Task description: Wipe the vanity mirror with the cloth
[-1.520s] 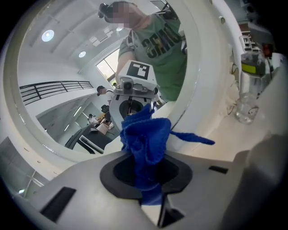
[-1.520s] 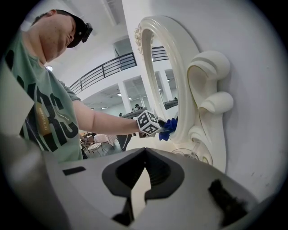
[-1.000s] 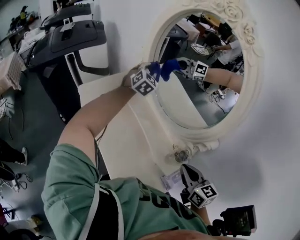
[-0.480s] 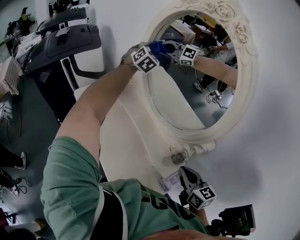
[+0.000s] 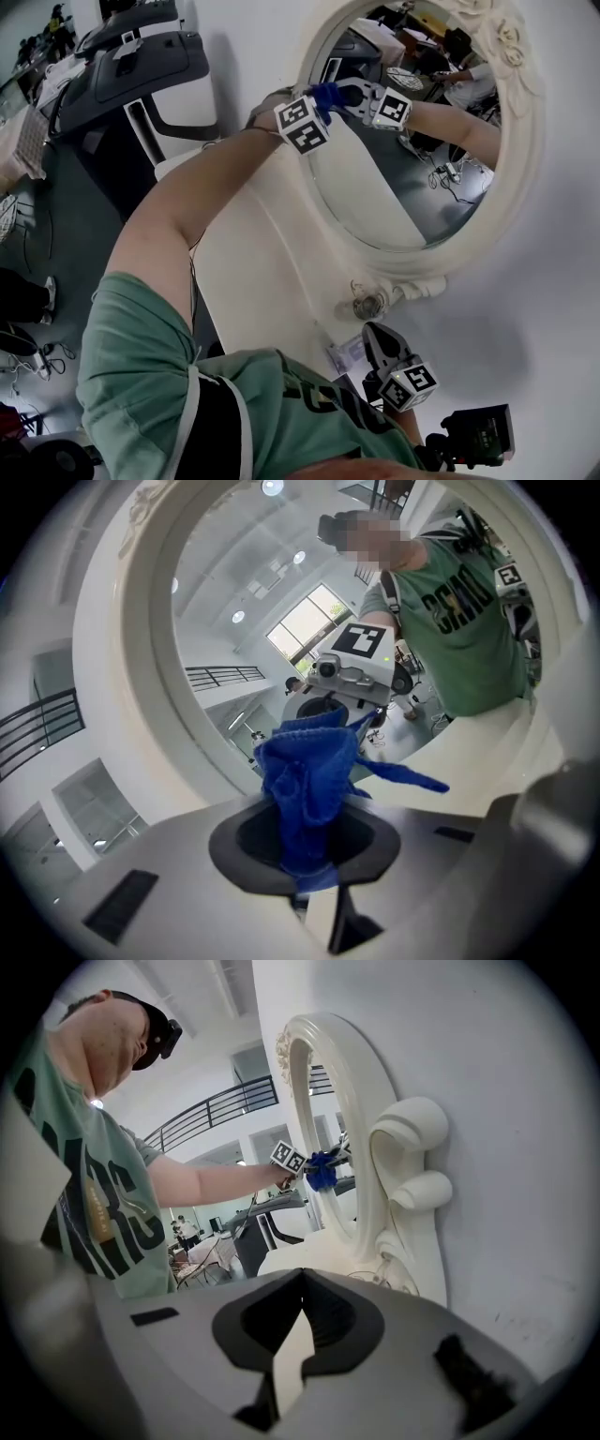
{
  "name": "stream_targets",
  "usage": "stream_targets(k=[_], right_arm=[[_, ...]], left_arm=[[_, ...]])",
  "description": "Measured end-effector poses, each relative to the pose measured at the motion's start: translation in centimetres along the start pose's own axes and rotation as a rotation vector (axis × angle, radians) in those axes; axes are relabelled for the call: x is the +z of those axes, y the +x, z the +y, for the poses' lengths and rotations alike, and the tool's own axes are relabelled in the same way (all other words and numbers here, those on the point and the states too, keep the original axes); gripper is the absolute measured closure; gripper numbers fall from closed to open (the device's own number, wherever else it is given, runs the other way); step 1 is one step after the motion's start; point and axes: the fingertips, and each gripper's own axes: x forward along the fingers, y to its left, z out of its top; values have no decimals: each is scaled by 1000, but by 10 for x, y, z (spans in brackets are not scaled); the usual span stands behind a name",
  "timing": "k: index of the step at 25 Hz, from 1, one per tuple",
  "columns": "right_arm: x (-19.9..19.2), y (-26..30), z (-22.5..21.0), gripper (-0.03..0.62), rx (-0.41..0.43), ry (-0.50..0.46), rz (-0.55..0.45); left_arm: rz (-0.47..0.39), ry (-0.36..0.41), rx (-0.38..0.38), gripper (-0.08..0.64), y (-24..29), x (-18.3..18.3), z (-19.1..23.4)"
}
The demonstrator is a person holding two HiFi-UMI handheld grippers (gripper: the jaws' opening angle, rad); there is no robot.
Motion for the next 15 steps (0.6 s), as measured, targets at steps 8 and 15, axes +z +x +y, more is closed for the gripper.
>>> stream_targets(k=[8, 15], right_arm=[[-11, -2, 4, 580, 6, 19, 2], [-10, -2, -2, 580, -7, 39, 12]], left_arm=[[59, 72, -207, 478, -25, -51, -213], [67, 176, -249, 479, -28, -65, -273]])
